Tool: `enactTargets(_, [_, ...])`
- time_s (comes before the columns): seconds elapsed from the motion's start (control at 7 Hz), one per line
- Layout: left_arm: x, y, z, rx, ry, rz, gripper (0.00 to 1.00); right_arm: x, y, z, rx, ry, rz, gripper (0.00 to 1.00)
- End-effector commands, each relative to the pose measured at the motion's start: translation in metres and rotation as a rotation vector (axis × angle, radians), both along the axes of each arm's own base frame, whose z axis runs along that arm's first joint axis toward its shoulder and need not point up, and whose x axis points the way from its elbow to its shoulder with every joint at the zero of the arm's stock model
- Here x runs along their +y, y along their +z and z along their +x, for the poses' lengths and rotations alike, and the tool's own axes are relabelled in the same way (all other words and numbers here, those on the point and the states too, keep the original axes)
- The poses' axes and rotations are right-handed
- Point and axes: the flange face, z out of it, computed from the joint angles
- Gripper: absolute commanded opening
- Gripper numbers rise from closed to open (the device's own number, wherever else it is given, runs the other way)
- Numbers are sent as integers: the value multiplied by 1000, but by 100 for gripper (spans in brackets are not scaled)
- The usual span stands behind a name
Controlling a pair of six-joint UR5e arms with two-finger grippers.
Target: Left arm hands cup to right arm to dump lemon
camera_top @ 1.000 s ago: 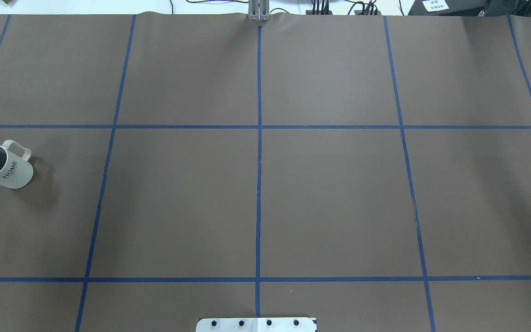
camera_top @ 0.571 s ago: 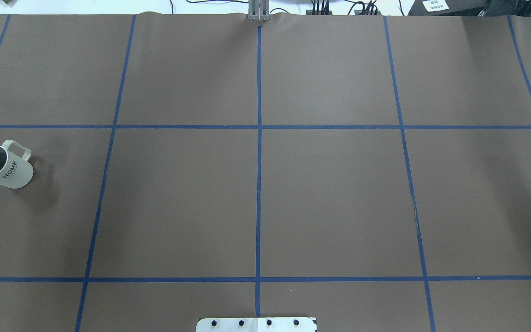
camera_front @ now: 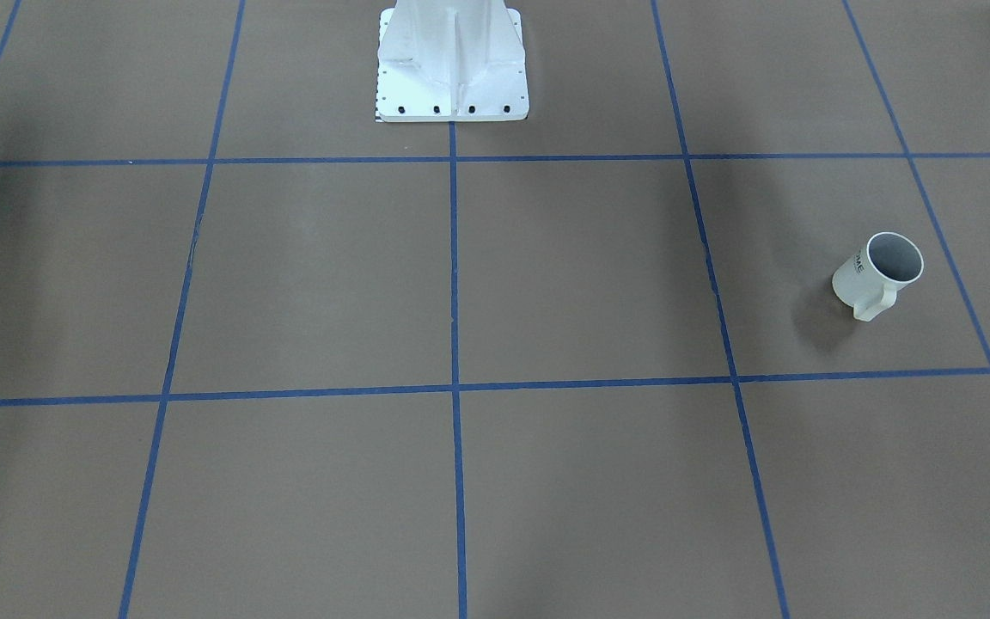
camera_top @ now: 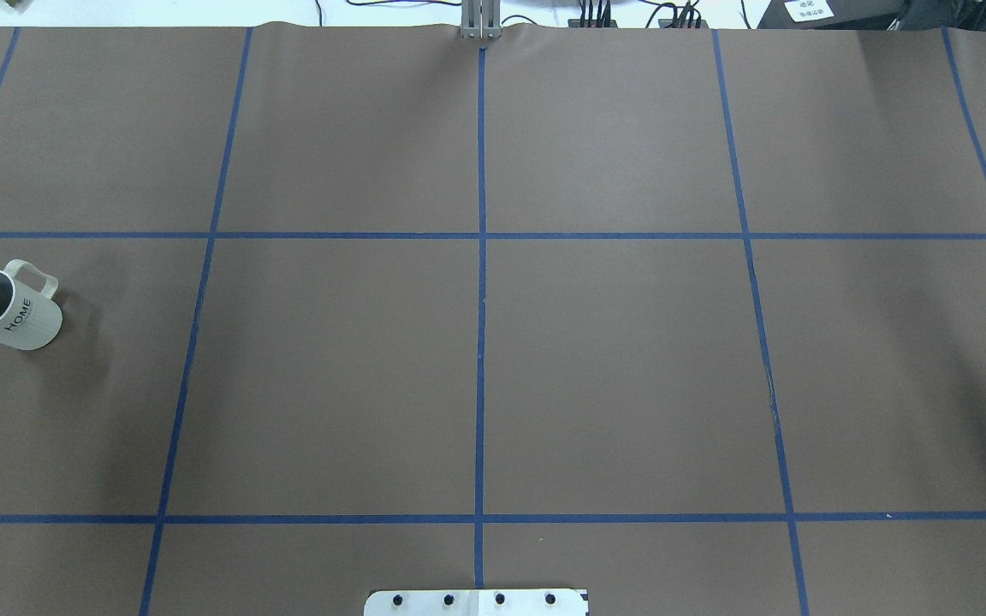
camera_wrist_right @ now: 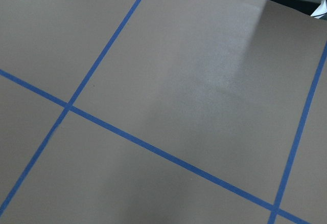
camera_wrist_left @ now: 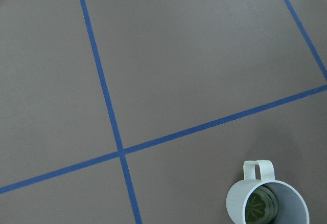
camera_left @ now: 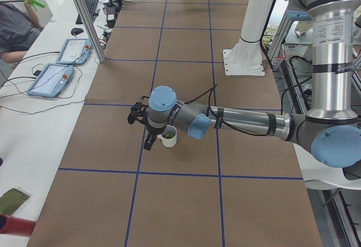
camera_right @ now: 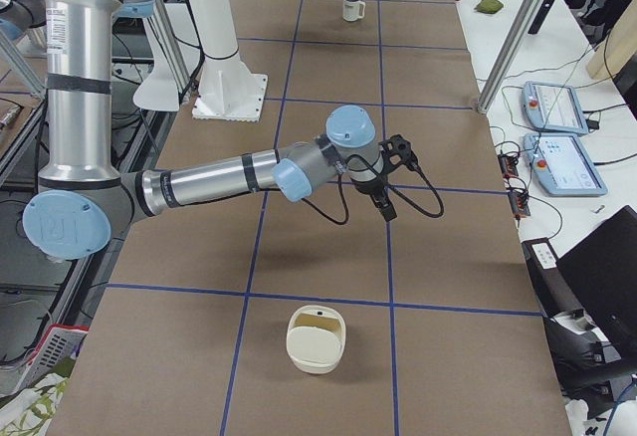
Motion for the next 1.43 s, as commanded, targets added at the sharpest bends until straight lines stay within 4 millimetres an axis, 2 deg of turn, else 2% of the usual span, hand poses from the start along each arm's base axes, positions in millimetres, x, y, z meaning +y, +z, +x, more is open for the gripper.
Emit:
enactTargets(0.0, [8, -1, 47, 56, -45, -101, 100, 1, -24, -38, -21, 45, -60, 100])
enactTargets(0.14, [17, -1, 77, 65, -82, -116, 100, 1, -25, -50, -9, 59, -73, 100])
enactTargets(0.29, [28, 9, 107, 22, -101, -124, 100, 0, -26, -52, -5, 60, -72, 100])
enactTargets(0.43, [29, 17, 115, -1, -100, -130, 100, 0, -26, -52, -5, 60, -71, 100])
enactTargets(0.71, [29, 33, 115, -10, -94, -130, 99, 0, -27, -52, -5, 59, -68, 100])
enactTargets(1.0, [33, 38, 129, -8, -62, -123, 76, 0, -27, -52, -5, 59, -68, 100])
enactTargets(1.14, [34, 38, 133, -8, -54, -122, 54, 0, -27, -52, -5, 59, -68, 100])
enactTargets(1.29, [33, 37, 133, -8, -53, -119, 25, 0, -27, -52, -5, 59, -68, 100])
